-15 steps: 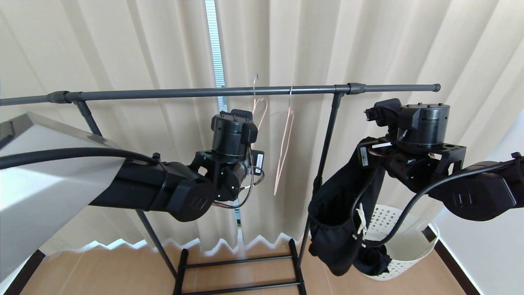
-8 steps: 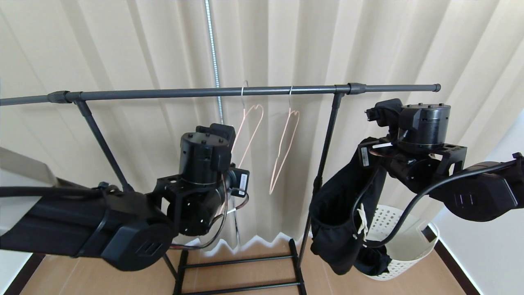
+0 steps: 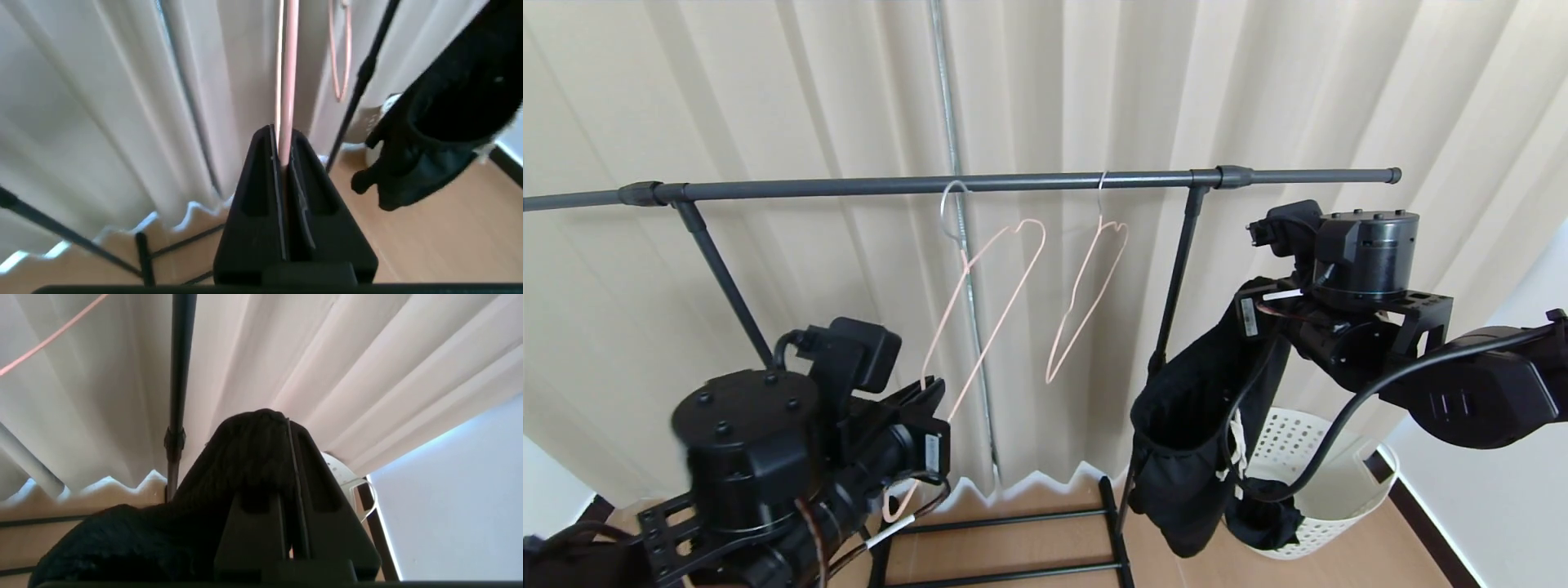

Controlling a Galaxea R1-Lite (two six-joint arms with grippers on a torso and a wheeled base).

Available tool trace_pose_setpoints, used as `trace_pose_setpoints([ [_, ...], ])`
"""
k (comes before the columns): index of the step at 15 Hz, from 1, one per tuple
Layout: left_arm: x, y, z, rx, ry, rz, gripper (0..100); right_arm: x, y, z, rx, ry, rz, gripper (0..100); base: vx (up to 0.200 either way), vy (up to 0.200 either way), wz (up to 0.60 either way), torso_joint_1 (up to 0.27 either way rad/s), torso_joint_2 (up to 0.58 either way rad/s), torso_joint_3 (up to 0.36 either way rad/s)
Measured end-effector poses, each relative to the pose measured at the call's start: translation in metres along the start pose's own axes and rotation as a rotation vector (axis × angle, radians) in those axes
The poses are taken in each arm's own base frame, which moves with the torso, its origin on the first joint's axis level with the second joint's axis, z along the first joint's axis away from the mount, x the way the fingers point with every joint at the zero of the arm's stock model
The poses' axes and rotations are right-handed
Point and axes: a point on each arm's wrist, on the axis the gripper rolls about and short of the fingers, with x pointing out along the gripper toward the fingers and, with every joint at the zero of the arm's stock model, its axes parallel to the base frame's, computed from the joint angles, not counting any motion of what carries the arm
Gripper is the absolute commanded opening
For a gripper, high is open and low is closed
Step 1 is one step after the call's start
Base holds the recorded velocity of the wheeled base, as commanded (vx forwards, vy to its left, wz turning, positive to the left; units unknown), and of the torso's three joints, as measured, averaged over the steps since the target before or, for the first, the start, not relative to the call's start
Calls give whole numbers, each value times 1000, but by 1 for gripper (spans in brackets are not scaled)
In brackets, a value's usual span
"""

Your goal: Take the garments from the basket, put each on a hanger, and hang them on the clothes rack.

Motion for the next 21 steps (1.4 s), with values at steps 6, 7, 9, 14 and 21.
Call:
trace_pose_setpoints([
  [6, -19, 28, -9, -32, -52, -319, 0, 2, 1, -3, -14, 9, 0, 0, 0, 0, 0, 0, 0, 0],
  [7, -19, 30, -8, -29, -61, -361, 0, 2, 1, -3, -13, 9, -2, 0, 0, 0, 0, 0, 0, 0],
  [9, -18, 31, -9, -2, -64, -401, 0, 4, 2, -3, -14, 10, -2, 0, 0, 0, 0, 0, 0, 0],
  [14, -17, 28, -36, 167, -10, -540, 0, 10, 5, -5, -17, 18, -18, 0, 0, 0, 0, 0, 0, 0],
  [21, -9, 11, -74, 201, 30, -582, 0, 12, 12, -6, -9, 2, -40, 0, 0, 0, 0, 0, 0, 0],
])
